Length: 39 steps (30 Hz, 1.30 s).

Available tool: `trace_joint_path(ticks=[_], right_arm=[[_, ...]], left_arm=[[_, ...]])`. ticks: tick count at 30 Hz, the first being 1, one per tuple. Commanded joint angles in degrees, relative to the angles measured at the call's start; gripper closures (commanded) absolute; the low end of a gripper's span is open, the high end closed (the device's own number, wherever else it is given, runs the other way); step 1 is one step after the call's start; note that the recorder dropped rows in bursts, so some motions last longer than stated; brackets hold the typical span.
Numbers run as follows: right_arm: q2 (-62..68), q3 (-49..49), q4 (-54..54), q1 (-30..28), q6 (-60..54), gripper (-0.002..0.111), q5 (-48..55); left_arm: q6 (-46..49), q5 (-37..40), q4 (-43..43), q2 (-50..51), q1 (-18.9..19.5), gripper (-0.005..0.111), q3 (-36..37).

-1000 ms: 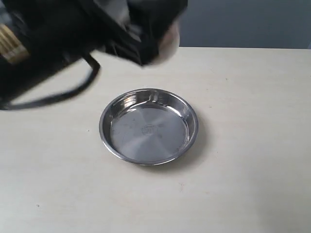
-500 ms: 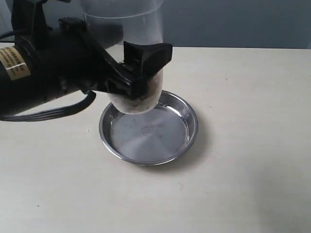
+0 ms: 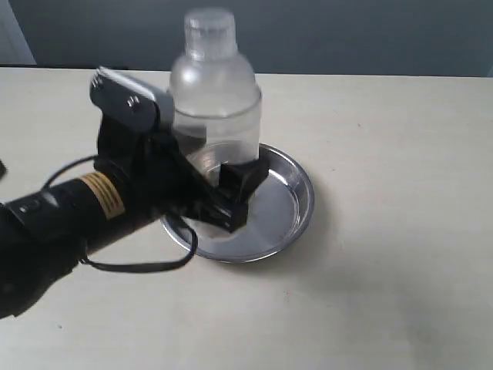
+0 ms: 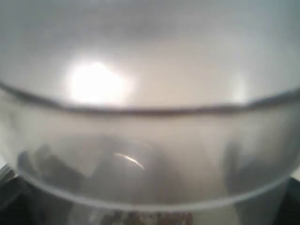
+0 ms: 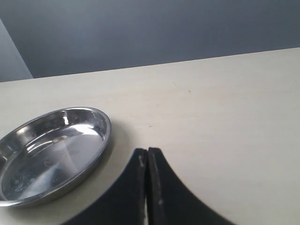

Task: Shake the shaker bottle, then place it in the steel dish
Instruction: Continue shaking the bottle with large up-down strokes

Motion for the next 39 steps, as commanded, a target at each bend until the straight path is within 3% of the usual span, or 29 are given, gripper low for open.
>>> trace_joint_path(ticks=[1, 3, 5, 6, 9, 13, 15, 17, 21, 23, 25, 28, 31, 34, 37, 39], right_arm=[[-0.2, 0.1, -0.1, 0.0, -0.1, 0.109, -0.4], [-0.2, 0.1, -0.1, 0.0, -0.1, 0.109, -0.4], [-0.2, 0.1, -0.1, 0.0, -0.1, 0.109, -0.4], [-0.2, 0.1, -0.1, 0.0, -0.1, 0.109, -0.4], [-0.2, 0.1, -0.1, 0.0, -0.1, 0.109, -0.4], [-0.2, 0.1, -0.1, 0.0, -0.1, 0.109, -0.4], [-0.2, 0.1, -0.1, 0.0, -0.1, 0.109, -0.4], [-0.2, 0.1, -0.1, 0.0, -0.1, 0.109, -0.4], [-0.2, 0.1, -0.1, 0.0, -0.1, 0.109, -0.4], [-0.2, 0.1, -0.1, 0.0, -0.1, 0.109, -0.4], [-0.2, 0.1, -0.1, 0.0, -0.1, 0.109, -0.4], [-0.2, 0.1, -0.1, 0.0, -0.1, 0.109, -0.4], [-0.2, 0.1, -0.1, 0.0, -0.1, 0.109, -0.4], [-0.2, 0.1, -0.1, 0.0, -0.1, 0.109, -0.4], [-0.2, 0.1, -0.1, 0.0, -0.1, 0.109, -0.4], [-0.2, 0.1, -0.1, 0.0, -0.1, 0.109, -0.4]], left_arm=[[-3.3, -24.9, 9.7, -3.8, -0.2, 0.107, -6.2], [3.6, -12.6, 8.3, -6.6, -0.2, 0.107, -10.5], [10.0, 1.5, 1.2, -4.9, 0.2, 0.107, -10.8], [11.2, 3.8, -2.2, -2.2, 0.6, 0.107, -9.3], [9.3, -1.8, -4.9, 6.1, 0.5, 0.107, -5.1], [9.1, -12.2, 3.5, 1.5, -0.8, 0.107, -9.0], [9.9, -10.3, 5.4, -3.5, -0.8, 0.107, -14.2], [9.9, -3.5, 5.4, -6.8, -0.4, 0.107, -16.5], [9.3, 3.7, -4.1, -2.3, 1.6, 0.107, -10.8], [7.1, 0.9, -7.4, 1.0, 1.4, 0.107, -6.7], [4.8, -4.6, -2.1, 0.4, 0.4, 0.107, -5.8], [4.9, -11.4, 3.9, -5.5, -0.3, 0.107, -10.2], [9.5, -2.0, 3.7, -10.1, -0.1, 0.107, -14.9], [12.1, 6.8, -3.3, -8.0, 0.1, 0.107, -12.5], [8.7, 8.7, -7.0, -2.3, 0.5, 0.107, -7.9], [3.8, 8.7, -4.5, -0.9, 0.5, 0.107, -7.2]])
